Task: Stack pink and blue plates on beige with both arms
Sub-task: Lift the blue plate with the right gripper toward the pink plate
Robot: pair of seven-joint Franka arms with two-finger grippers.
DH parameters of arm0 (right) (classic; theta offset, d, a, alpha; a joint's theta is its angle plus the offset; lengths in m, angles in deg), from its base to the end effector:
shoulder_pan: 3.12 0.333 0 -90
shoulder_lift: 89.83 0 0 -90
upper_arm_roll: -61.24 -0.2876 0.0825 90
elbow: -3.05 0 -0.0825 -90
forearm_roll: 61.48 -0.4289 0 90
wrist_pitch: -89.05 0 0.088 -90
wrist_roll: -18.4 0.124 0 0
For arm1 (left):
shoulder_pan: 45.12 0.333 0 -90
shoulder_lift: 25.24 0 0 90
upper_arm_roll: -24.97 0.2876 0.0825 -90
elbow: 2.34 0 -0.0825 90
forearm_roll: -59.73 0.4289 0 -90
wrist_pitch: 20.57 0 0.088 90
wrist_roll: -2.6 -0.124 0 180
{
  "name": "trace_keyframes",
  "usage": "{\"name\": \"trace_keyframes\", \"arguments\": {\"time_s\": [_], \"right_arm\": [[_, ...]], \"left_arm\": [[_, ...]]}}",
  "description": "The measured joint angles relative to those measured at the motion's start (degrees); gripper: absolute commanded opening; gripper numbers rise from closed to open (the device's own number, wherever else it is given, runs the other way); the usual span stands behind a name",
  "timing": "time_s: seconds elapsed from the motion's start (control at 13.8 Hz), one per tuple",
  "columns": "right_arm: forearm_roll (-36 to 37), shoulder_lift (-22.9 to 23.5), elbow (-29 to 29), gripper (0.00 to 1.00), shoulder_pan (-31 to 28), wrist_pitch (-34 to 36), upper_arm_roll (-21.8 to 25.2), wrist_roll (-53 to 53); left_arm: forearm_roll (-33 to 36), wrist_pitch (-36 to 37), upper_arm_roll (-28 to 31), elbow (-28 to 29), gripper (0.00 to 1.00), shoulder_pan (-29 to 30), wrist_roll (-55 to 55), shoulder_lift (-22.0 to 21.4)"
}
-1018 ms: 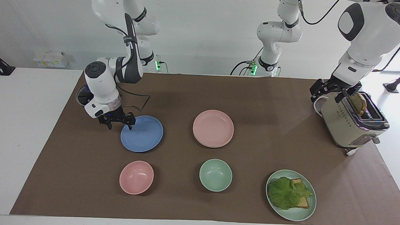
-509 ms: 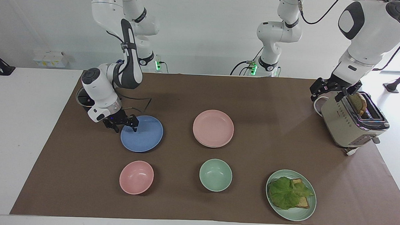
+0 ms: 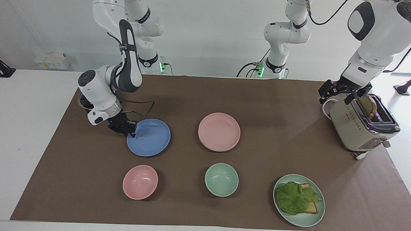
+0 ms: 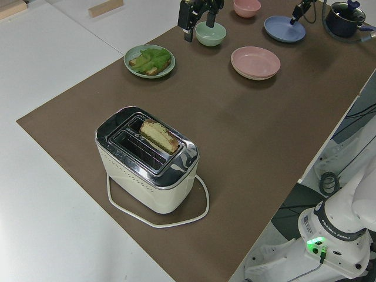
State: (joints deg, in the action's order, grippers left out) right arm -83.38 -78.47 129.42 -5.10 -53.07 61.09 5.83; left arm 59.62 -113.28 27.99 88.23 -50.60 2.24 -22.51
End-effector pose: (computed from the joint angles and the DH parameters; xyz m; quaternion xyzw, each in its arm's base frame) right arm 0.5844 -0.0162 0.2203 -0.9903 0.0529 -0.0526 0.1169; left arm 0.6151 -0.0272 0.5492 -0.9997 0.0246 0.0051 0.0004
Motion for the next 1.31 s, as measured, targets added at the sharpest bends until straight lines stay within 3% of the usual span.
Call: {"name": "trace_keyframes", "arguments": {"time_s": [0.44, 0.87, 1.09, 1.31], "right_arm": [[-0.7, -1.6, -0.6, 0.00, 0.1, 0.4, -0.1, 0.0], [-1.0, -6.9, -5.2, 0.00, 0.8, 11.2, -0.8, 0.0], [-1.6, -7.5, -5.3, 0.00, 5.7, 12.3, -0.9, 4.3], [-1.6, -7.2, -5.3, 0.00, 14.1, 9.0, -1.1, 16.5]], "left_arm": [[0.0, 0.0, 0.0, 0.0, 1.00, 0.0, 0.0, 0.0], [0.0, 0.0, 0.0, 0.0, 1.00, 0.0, 0.0, 0.0], [0.0, 0.0, 0.0, 0.0, 1.00, 0.0, 0.0, 0.0], [0.0, 0.0, 0.0, 0.0, 1.00, 0.0, 0.0, 0.0]]}}
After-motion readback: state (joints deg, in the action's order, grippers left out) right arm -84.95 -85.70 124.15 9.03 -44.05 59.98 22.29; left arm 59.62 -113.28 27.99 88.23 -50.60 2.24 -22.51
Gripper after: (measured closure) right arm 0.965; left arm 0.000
